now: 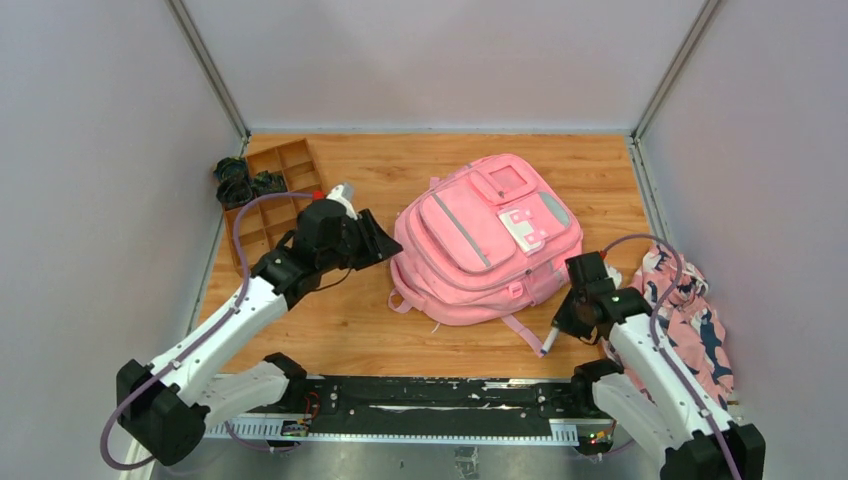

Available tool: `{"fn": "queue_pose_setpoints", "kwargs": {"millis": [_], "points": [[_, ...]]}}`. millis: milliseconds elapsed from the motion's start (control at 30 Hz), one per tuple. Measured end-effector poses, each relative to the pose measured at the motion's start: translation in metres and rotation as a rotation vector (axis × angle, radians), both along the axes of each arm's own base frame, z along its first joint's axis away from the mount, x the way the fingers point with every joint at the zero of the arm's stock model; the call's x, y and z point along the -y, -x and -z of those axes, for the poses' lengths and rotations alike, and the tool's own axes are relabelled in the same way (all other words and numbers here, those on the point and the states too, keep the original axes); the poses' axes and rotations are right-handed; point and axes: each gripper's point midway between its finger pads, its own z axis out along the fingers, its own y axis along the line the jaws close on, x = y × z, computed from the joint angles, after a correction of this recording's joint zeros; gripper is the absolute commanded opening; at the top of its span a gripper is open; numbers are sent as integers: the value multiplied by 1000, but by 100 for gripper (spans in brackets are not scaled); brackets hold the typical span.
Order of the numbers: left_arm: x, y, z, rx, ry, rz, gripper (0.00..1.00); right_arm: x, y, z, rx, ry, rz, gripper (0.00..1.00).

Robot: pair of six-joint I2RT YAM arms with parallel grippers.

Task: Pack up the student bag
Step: Pick up the stationery from the center of the board.

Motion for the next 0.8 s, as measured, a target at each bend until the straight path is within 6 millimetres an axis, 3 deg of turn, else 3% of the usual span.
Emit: {"fn": "queue_pose_setpoints", "kwargs": {"millis": [100,200,300,400,600,700,800], "points": [[-21,-14,4,-29,39,-60,47,-15,-24,-41,137,-61,-91,0],[-49,-25,21,-73,81,-137,48,-33,-44,-90,290,-132,-199,0],[-44,-14,31,-112,119,-73,51,-60,-54,-129,422,-223,-336,0],[-28,-6,17,-78,177,51,59,-101,-58,-157,522,-343,-515,0],[1,14,-26,46,294,264,67,-208,-44,-179,535,-512,-966,0],[18,28,-35,62,327,352,68,-238,-43,-180,529,-554,-1063,0],[30,36,-32,40,339,409,68,-254,-45,-185,553,-595,-1103,0]]}}
